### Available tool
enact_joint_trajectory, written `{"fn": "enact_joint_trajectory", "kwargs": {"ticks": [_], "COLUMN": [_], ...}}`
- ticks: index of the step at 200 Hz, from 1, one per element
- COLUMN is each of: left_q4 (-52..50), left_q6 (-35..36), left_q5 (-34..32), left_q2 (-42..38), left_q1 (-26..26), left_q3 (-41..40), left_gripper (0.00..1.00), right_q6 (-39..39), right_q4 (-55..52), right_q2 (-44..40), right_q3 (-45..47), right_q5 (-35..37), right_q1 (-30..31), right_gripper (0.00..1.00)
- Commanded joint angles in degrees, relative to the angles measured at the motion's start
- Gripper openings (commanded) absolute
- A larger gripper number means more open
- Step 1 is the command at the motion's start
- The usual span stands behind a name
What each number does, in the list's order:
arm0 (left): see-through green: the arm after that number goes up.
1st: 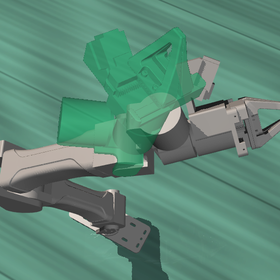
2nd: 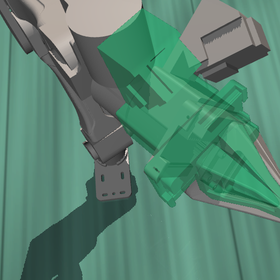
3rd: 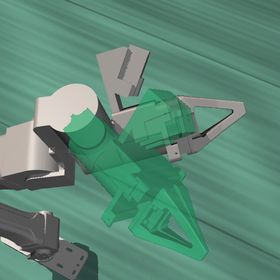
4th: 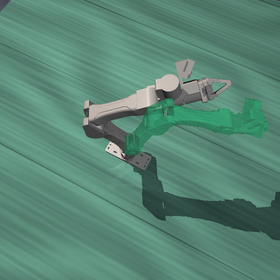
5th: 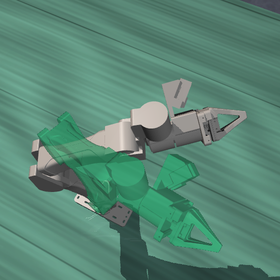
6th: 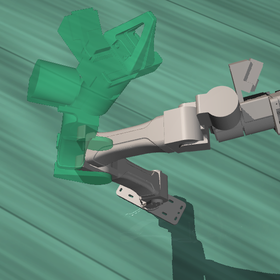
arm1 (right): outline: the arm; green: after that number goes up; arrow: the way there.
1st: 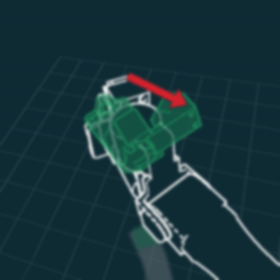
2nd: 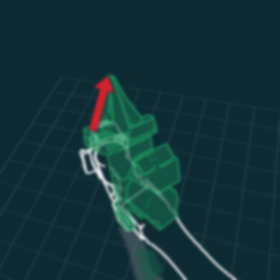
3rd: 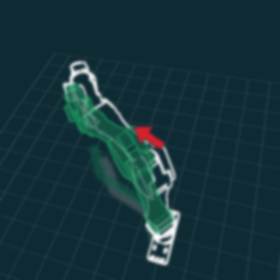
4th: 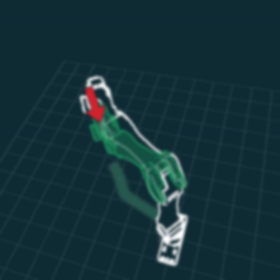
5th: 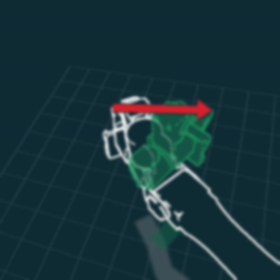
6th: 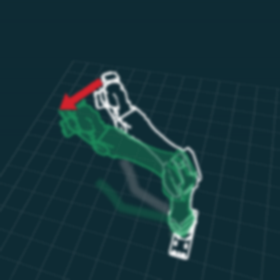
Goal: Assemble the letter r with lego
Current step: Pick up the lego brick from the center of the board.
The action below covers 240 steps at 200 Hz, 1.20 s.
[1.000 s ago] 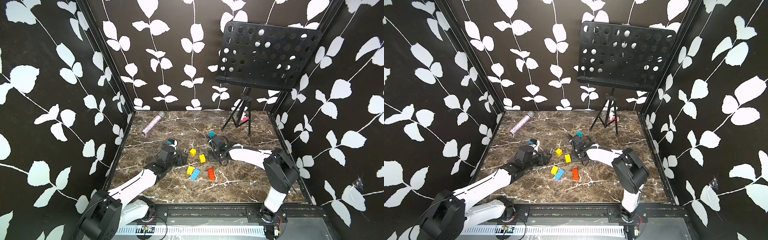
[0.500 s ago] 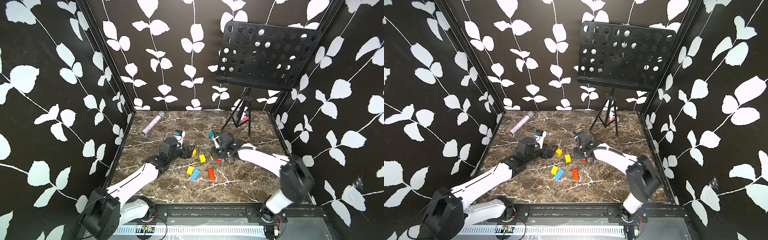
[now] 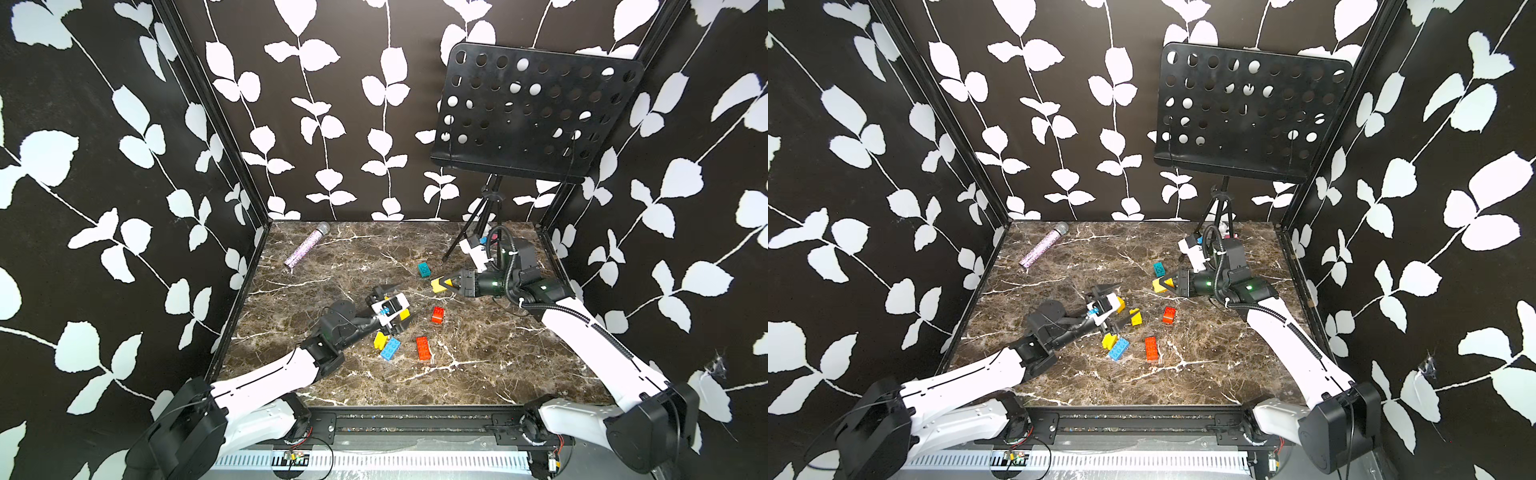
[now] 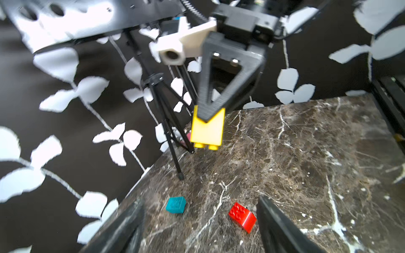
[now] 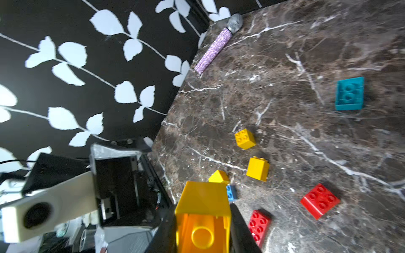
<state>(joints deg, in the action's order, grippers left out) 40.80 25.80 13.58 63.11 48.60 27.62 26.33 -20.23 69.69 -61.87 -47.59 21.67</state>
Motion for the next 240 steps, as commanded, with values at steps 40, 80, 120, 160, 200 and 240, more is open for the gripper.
{"fn": "enact_joint_trajectory", "kwargs": {"ticks": [40, 80, 120, 160, 200, 240], "left_q4": [11.7, 16.2, 17.4, 17.5, 16.5, 10.0], "left_q6": [2.6, -0.2, -0.7, -1.0, -1.3, -0.8], "left_q5": [3.6, 3.0, 3.6, 4.4, 4.7, 4.1], "left_q2": [6.7, 8.8, 11.4, 13.6, 13.7, 10.9], "left_q1": [2.9, 3.1, 3.4, 3.9, 4.2, 4.2], "left_q3": [3.8, 3.4, 4.9, 6.3, 6.9, 6.9], "left_gripper": [0.77, 0.72, 0.62, 0.55, 0.34, 0.02], "right_q6": [-1.1, -3.0, -3.7, -3.8, -3.8, -3.4], "right_q4": [4.2, 2.3, 1.4, 1.5, 1.8, 2.9], "right_q2": [-2.2, -3.3, -3.6, -3.9, -3.5, -3.2], "right_q3": [2.2, 3.2, 3.6, 4.1, 5.0, 5.3], "right_q5": [-9.7, -9.9, -10.1, -10.3, -10.2, -9.4], "right_q1": [-0.1, -0.2, 0.1, 1.0, 1.2, 1.2], "right_gripper": [0.31, 0.32, 0.32, 0.33, 0.33, 0.38]}}
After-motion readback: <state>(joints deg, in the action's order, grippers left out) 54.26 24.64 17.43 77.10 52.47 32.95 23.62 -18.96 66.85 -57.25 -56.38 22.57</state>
